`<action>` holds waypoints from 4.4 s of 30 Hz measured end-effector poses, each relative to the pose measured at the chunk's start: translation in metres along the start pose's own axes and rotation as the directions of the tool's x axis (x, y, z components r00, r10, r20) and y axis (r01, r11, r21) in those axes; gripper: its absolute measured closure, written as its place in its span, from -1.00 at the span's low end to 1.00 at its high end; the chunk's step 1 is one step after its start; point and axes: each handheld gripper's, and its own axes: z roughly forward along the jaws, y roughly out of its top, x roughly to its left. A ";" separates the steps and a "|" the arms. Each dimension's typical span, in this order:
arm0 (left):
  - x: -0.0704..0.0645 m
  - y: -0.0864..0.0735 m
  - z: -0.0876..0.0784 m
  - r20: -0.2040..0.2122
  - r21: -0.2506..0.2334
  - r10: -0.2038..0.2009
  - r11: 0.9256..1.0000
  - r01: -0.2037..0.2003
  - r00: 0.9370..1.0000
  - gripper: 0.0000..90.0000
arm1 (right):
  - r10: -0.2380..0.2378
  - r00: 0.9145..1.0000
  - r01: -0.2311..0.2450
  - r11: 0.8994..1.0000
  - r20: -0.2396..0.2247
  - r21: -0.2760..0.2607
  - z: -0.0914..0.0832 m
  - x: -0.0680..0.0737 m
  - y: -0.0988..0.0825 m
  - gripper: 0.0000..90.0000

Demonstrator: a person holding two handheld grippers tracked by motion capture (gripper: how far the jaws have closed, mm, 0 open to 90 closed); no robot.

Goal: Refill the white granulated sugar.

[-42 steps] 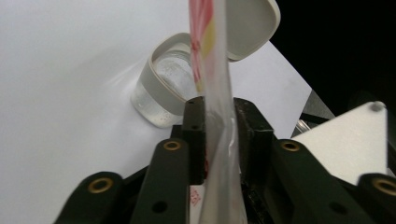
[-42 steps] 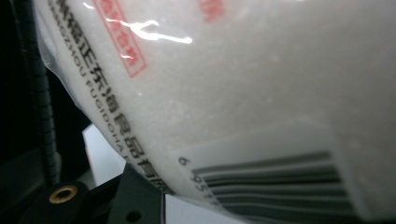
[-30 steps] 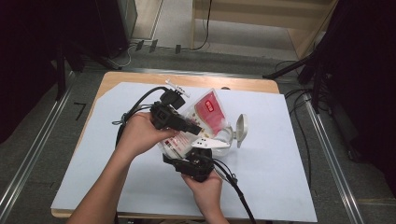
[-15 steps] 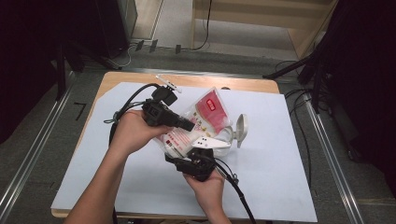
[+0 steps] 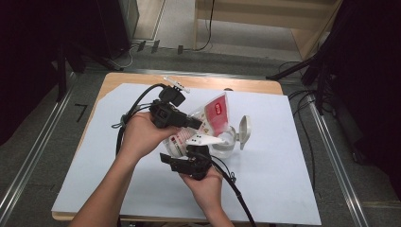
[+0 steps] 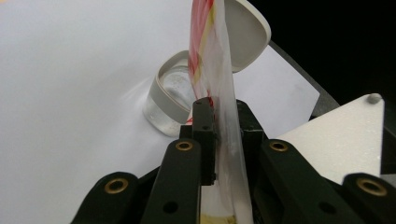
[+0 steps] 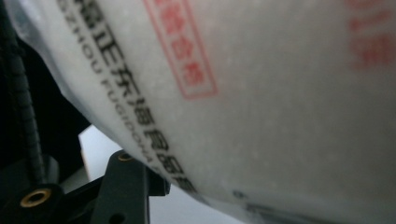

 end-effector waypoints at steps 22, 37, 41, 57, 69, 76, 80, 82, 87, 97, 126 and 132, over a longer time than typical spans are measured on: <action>0.002 0.006 0.006 0.039 -0.016 -0.042 0.999 0.043 0.998 0.90 | 0.012 1.000 -0.012 1.000 0.013 -0.011 0.001 0.008 0.004 0.33; 0.000 0.016 0.005 0.062 -0.012 -0.007 1.000 0.007 0.998 0.89 | -0.004 1.000 0.005 1.000 0.021 -0.026 -0.005 0.014 0.011 0.32; 0.001 0.022 0.008 0.070 0.023 -0.011 1.000 0.009 0.998 0.90 | -0.042 0.998 0.042 0.999 0.046 -0.021 -0.005 0.015 0.011 0.38; 0.000 0.023 0.013 0.077 -0.029 0.055 0.998 -0.053 0.995 0.85 | 0.061 0.996 -0.057 0.997 0.058 -0.057 -0.006 0.014 0.012 0.39; -0.004 0.025 0.006 0.059 -0.035 0.040 0.999 -0.038 0.997 0.92 | 0.001 0.997 0.004 0.999 0.081 -0.054 -0.010 0.020 0.016 0.35; -0.005 0.026 0.007 0.049 -0.029 0.038 0.999 -0.036 0.998 0.90 | 0.012 0.999 -0.010 0.999 0.050 -0.049 -0.009 0.021 0.017 0.40; -0.003 0.025 0.009 0.048 -0.024 0.036 0.999 -0.035 0.998 0.90 | 0.013 0.999 -0.011 0.999 0.051 -0.046 -0.008 0.019 0.016 0.40; -0.002 0.025 0.008 0.054 -0.029 0.027 0.999 -0.025 0.998 0.89 | 0.011 0.999 -0.009 0.999 0.048 -0.039 -0.008 0.019 0.016 0.40; -0.003 0.024 0.005 0.055 -0.033 0.030 0.999 -0.028 0.998 0.87 | 0.014 0.999 -0.012 0.999 0.038 -0.041 -0.009 0.021 0.018 0.40; 0.002 0.023 0.006 0.062 -0.019 0.016 1.000 -0.014 0.998 0.88 | -0.006 0.999 0.007 1.000 0.038 -0.017 -0.007 0.022 0.017 0.40; 0.000 0.023 0.008 0.071 -0.023 0.026 0.999 -0.025 0.997 0.89 | -0.010 0.999 0.011 1.000 0.045 -0.025 -0.009 0.024 0.015 0.41; -0.001 0.023 0.009 0.071 -0.020 0.026 0.999 -0.025 0.997 0.87 | -0.011 0.999 0.012 1.000 0.039 -0.023 -0.010 0.025 0.014 0.38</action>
